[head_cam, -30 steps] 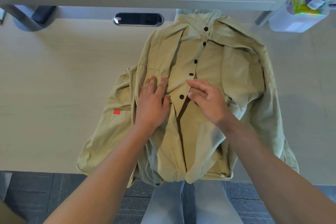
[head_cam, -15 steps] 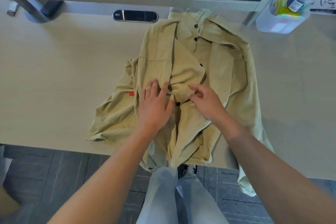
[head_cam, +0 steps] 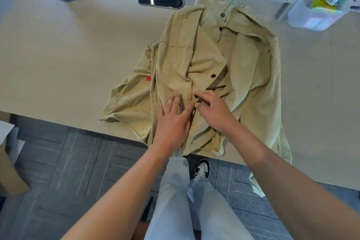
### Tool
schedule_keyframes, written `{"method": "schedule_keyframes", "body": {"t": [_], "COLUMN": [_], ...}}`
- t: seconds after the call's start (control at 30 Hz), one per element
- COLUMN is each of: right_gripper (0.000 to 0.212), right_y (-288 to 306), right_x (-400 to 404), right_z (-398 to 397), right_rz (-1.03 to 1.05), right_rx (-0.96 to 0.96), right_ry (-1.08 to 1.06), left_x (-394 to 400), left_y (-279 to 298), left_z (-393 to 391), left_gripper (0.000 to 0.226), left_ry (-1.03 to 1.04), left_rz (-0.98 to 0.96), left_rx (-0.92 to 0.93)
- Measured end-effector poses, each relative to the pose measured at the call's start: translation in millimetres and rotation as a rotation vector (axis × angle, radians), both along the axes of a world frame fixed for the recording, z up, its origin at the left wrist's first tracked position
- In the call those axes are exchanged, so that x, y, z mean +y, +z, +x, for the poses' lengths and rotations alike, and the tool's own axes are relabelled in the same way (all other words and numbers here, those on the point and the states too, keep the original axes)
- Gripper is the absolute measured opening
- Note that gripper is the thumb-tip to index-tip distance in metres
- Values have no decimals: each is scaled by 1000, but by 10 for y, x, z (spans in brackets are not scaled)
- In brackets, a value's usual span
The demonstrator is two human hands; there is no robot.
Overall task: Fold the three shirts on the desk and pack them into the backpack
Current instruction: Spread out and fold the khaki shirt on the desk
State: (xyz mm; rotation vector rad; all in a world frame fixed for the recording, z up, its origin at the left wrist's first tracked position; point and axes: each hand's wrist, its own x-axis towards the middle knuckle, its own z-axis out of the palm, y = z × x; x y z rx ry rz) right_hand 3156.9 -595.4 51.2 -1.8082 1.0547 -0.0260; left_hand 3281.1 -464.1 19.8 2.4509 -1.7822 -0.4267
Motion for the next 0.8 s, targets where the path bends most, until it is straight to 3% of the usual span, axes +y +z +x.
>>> {"method": "schedule_keyframes", "body": {"t": [0.23, 0.57, 0.67, 0.8], "right_gripper": [45, 46, 48, 31], "right_y": [-125, 112, 140, 109], "right_x": [-8, 41, 71, 125], "right_z": [-97, -420, -374, -217], "right_rz": [15, 50, 54, 107], "right_rx": [5, -94, -90, -37], "right_ry": [-97, -266, -224, -119], "left_x": [41, 355, 306, 187], "left_y": [-193, -56, 34, 123], "left_z": [168, 580, 511, 216], "left_gripper": [42, 49, 42, 42], "left_ry": [53, 222, 216, 13], "left_rz": [63, 197, 142, 4], "left_rx": [-82, -252, -205, -32]}}
